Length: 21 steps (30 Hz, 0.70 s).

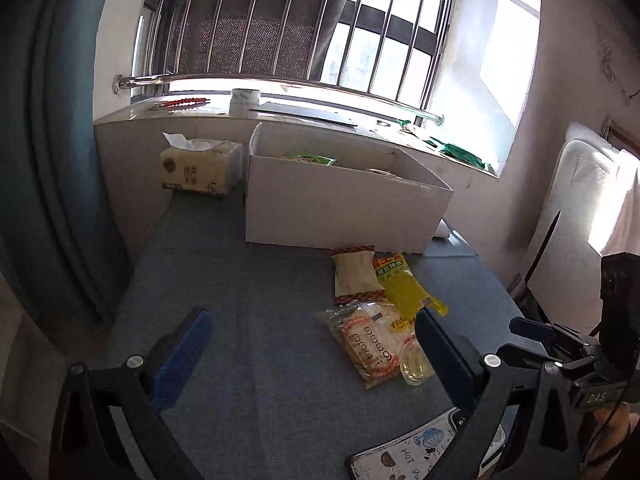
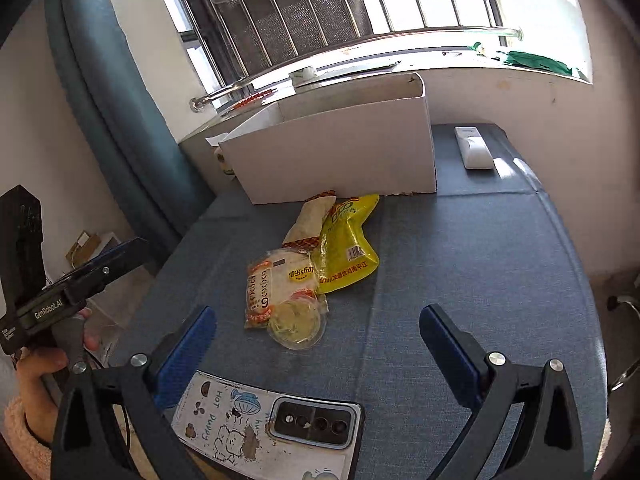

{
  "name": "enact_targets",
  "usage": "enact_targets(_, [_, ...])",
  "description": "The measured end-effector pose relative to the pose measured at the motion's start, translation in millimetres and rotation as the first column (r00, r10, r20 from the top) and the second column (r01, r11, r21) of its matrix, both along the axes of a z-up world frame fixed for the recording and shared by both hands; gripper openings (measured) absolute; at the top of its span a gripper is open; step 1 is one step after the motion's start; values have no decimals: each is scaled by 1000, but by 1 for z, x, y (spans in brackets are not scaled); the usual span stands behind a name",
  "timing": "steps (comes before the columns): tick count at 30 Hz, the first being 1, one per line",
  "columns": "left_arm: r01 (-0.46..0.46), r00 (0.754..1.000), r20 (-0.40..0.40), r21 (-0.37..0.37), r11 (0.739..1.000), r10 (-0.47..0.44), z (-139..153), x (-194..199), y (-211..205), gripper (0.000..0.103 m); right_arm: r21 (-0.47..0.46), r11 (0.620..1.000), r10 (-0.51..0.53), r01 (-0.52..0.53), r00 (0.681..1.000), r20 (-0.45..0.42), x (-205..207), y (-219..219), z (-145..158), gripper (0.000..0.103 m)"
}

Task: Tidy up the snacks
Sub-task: 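Grasp the round flatbread bag with the right tool and lift it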

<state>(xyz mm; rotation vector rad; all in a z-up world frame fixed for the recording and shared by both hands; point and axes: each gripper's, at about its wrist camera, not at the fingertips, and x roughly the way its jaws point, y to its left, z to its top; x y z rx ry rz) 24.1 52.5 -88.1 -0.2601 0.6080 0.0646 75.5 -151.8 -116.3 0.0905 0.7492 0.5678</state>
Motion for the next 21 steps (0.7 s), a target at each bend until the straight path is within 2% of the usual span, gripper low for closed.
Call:
enact_targets(4, [-21,999,29,-7,1000,21,3,-7,10,103,-90,992,84,-85,996,-15,10,41,-7,103])
enact_targets(8, [-50,998,31,-24,998,51,1,-14,22,103,-210,963,160,-171,985,-68,29,80,-24,103])
enact_targets(11, [-74,997,26,-43,996,76,-3,-19,32,103,-295,936,171,-192,981,-95,44,102,-35,103])
enact_targets(15, [-98,995,23,-63,993,99,-8,-24,43,103,-357,911,160,-206,975,-154,63,119,-51,103])
enact_targets(18, [-101,994,22,-68,993,103,-11,-26,48,103,-370,905,169,-211,975,-141,67,124,-52,103])
enact_targets(20, [-103,994,17,-72,992,105,-13,-25,49,103,-376,905,157,-197,978,-135,69,127,-50,76])
enact_targets(21, [-107,994,12,-77,991,108,-14,-25,50,103,-390,904,133,-173,983,-126,69,126,-49,77])
